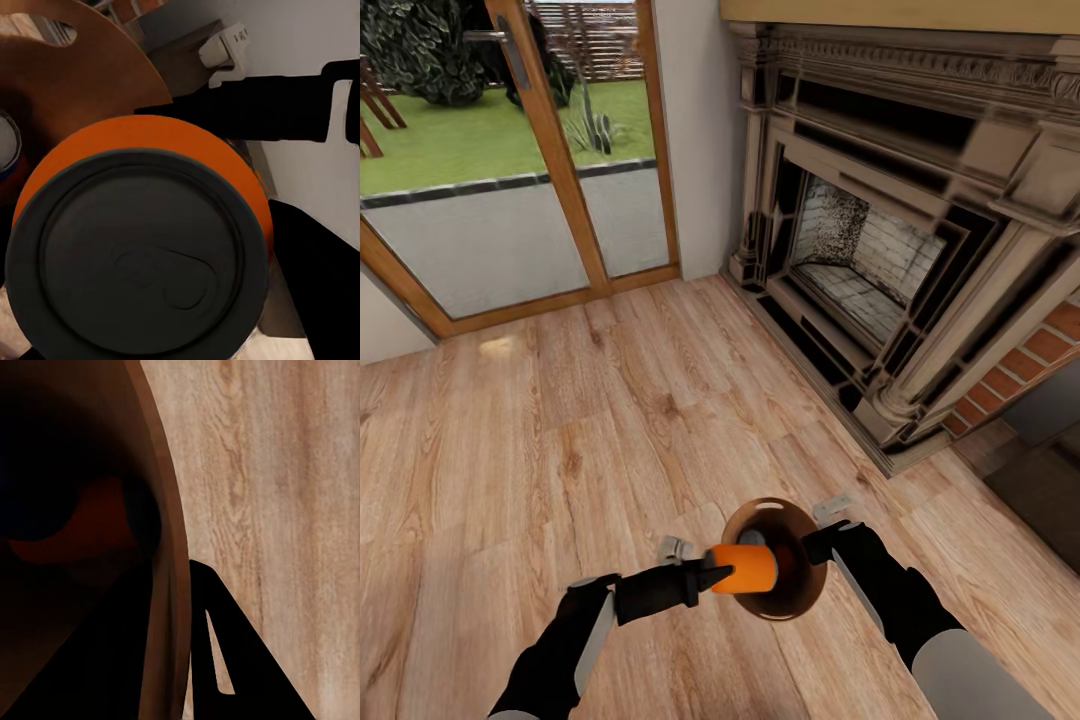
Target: Put the three can of soda from the living room inside the tash can in the kitchen.
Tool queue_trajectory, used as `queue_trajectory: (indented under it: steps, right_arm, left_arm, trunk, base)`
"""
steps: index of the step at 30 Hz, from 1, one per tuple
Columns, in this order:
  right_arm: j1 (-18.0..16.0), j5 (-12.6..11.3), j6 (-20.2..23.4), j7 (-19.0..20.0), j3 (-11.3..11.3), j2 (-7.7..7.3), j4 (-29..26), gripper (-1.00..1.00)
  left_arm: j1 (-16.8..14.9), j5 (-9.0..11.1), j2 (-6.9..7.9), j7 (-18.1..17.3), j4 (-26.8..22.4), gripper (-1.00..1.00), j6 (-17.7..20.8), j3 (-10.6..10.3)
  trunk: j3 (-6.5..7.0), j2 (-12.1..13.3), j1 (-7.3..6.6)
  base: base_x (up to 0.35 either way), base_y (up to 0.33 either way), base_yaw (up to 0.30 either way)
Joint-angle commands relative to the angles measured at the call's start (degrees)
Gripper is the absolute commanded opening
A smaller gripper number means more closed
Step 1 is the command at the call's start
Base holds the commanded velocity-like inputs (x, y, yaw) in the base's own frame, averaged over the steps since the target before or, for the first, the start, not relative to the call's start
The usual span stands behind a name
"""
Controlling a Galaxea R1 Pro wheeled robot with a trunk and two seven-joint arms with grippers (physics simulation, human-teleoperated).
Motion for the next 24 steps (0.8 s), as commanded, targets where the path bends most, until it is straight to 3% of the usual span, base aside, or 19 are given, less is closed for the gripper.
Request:
queue_trajectory:
  steps: [1,6,24]
  right_arm:
    - [0.0,-0.5,0.0,0.3,0.0,0.01,0.0,-1.00]
    - [0.0,-0.5,0.1,0.3,0.0,0.59,0.0,-1.00]
    - [0.0,-0.5,0.1,0.2,0.0,1.07,0.0,-1.00]
  left_arm:
    - [0.0,0.0,-0.06,0.5,0.0,-1.00,0.0,-0.1]
    - [0.0,0.1,-0.75,2.4,0.1,-1.00,0.0,-1.6]
    - [0.0,0.0,-2.70,7.0,0.4,-1.00,0.0,-2.4]
  trunk:
    - [0.00,0.0,0.00]
    - [0.00,0.0,0.00]
    - [0.00,0.0,0.00]
  base:
    - [0.000,0.000,0.000]
    - [0.000,0.000,0.000]
    - [0.000,0.000,0.000]
